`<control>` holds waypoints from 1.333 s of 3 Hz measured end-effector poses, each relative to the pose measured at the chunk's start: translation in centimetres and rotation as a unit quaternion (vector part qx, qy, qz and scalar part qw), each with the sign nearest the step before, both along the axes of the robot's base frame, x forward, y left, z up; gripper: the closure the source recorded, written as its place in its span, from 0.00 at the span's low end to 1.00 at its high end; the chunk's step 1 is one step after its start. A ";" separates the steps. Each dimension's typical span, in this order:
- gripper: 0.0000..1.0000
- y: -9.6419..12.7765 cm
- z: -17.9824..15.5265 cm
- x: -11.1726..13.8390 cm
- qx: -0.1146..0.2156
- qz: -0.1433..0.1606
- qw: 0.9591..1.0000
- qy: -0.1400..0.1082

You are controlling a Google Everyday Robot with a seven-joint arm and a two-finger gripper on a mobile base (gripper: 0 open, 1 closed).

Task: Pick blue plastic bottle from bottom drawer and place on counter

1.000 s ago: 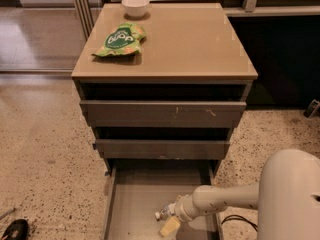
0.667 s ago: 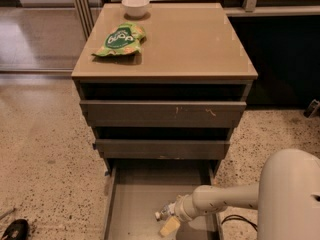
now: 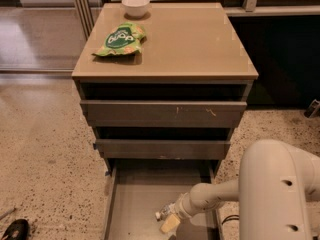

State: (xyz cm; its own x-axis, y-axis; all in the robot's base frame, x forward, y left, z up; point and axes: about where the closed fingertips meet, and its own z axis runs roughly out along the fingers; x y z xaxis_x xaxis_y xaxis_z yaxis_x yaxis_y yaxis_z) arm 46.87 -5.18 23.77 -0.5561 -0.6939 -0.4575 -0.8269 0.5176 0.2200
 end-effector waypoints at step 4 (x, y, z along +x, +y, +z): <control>0.00 -1.9 -2.7 3.1 0.039 0.005 0.999 0.006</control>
Offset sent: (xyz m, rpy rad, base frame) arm 0.0180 -0.0138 -0.0177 -0.0540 0.0038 -0.0509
